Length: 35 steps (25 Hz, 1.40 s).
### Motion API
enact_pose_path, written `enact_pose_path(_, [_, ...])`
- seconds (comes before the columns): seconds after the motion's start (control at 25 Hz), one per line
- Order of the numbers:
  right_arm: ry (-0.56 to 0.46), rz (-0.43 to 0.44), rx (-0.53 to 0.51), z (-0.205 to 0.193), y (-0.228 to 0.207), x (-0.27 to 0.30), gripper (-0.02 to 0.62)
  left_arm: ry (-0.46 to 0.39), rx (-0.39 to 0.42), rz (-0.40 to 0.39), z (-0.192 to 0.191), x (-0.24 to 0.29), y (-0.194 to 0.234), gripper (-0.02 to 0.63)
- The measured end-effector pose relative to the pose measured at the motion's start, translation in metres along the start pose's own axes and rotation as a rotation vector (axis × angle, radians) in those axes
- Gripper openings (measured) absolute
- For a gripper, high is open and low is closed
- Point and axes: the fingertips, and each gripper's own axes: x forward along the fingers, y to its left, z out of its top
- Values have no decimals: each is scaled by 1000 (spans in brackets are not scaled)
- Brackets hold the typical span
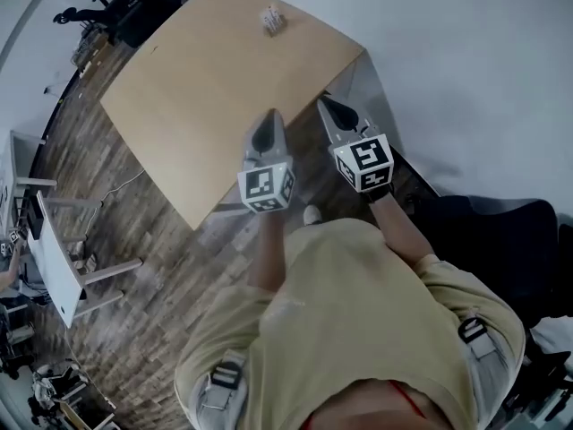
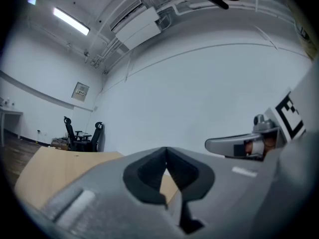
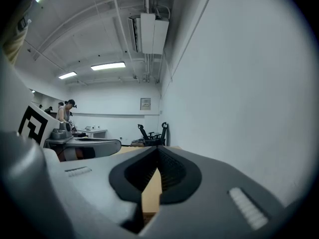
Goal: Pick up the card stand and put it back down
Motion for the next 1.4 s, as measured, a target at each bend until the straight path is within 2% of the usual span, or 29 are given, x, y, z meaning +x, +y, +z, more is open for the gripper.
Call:
enact_pose_path(0.28, [26,-9,45,-3,8,45,5,10,-23,34,-6,5,57,3])
enact_pose_path(0.4, [46,22,59,-14,11,58,5,69,-22,62,-27,14,75,3])
enact_pose_path(0.56, [63,64,75,-21,11,76,5,129,-37,47,-48,34,75,3])
enact_pose_path(0.68, [59,66,95,-23,-19,95,5,138,-35,35,-50,73,69,3])
enact_pose_path(0.88, [47,49,129,-20,-93,129,5,135,1,6,-46,146,50,3])
enact_pose_path(1.04, [13,64,143,-9,-153,158,5,144,143,-4,-51,203,35,2])
enact_pose_path(1.12, [12,90,151,-9,-173,171,5,152,178,1,-55,224,33,2])
enact_pose_path(1.24, [31,136,169,-13,-192,185,5,210,112,65,-70,237,46,3])
enact_pose_path(1.4, [87,174,202,-43,-196,208,5,289,62,91,-104,240,72,2])
